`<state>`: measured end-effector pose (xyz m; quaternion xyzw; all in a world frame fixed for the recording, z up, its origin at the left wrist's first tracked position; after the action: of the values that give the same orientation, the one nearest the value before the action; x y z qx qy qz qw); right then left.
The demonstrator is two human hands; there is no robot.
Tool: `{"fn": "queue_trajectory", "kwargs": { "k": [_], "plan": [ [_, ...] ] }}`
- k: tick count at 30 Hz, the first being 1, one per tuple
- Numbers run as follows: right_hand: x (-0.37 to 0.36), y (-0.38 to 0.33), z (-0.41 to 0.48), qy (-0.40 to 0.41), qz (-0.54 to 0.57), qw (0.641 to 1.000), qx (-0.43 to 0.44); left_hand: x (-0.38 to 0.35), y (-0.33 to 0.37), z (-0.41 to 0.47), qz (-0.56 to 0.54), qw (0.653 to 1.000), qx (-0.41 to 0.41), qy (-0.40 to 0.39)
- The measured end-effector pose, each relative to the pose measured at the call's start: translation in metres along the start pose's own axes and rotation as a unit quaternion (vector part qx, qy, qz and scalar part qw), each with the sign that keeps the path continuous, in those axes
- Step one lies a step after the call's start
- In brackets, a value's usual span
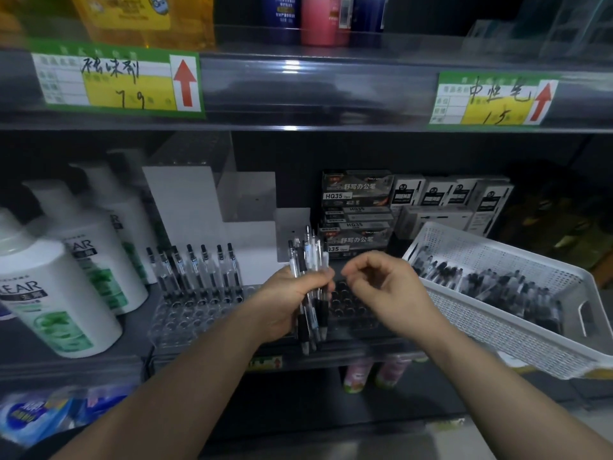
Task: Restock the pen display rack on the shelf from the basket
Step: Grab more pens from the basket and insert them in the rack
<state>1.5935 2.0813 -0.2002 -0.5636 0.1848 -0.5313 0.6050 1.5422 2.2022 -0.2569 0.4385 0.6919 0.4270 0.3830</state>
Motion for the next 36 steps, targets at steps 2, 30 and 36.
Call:
{"fn": "queue_trajectory", "kwargs": {
  "k": [2,30,36],
  "plan": [
    [0.002,-0.002,0.003,0.012,0.035,0.999,-0.009,-0.006,-0.001,-0.001,-0.003,1.000,-0.014,-0.021],
    [-0.013,0.027,0.004,-0.032,0.106,0.977,-0.183,-0.033,-0.012,-0.010,0.127,0.983,-0.096,-0.092],
    [-0.003,0.032,0.008,0.025,0.201,0.955,-0.216,-0.034,-0.008,-0.011,0.052,0.993,-0.066,-0.079]
  ]
}}
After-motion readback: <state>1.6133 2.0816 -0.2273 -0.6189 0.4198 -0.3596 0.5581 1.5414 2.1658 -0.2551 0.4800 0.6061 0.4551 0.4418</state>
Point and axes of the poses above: each hand's wrist, its own z-axis towards the middle knuckle, its own x-axis out of the back of the hand, y = z × x, the point moved 8 cm from there along z, towards the middle knuckle, and after that the axes turned 7 degrees about y, right-handed, at the moved point
